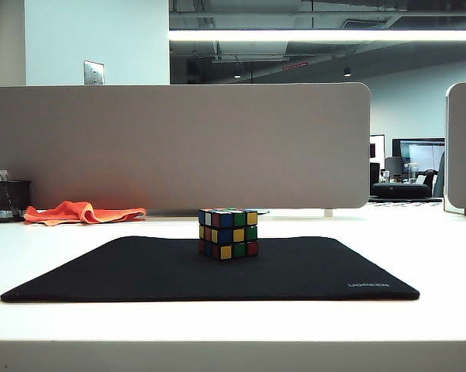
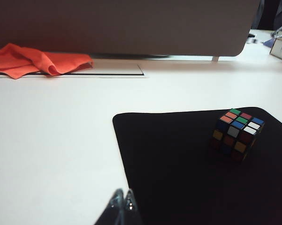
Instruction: Pick up the cube on the right side of the mouse pad, then place it in the center of the mouse pad.
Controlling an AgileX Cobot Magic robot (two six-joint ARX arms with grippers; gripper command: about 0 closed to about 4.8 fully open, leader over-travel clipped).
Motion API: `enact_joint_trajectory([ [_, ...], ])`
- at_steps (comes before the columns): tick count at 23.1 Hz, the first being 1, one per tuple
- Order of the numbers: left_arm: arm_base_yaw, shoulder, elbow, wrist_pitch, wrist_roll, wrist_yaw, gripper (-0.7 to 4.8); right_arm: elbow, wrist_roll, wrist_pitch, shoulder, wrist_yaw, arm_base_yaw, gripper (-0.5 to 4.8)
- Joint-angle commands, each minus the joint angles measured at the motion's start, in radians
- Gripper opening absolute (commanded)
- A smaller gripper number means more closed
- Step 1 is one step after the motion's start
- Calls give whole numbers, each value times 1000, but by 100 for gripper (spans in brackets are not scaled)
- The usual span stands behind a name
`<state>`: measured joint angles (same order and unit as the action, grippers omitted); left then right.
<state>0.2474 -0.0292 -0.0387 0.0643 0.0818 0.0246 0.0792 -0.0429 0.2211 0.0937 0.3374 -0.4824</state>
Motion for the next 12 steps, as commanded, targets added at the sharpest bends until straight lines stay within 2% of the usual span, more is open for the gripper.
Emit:
enact_joint_trajectory([
  [1,0,27,26,-7,10,33,-6,-6,53,-47,0,0,0,-1],
  [12,-2,26,32,29,4,41,-6,-6,73,-31,-28,-3,-1,-1],
])
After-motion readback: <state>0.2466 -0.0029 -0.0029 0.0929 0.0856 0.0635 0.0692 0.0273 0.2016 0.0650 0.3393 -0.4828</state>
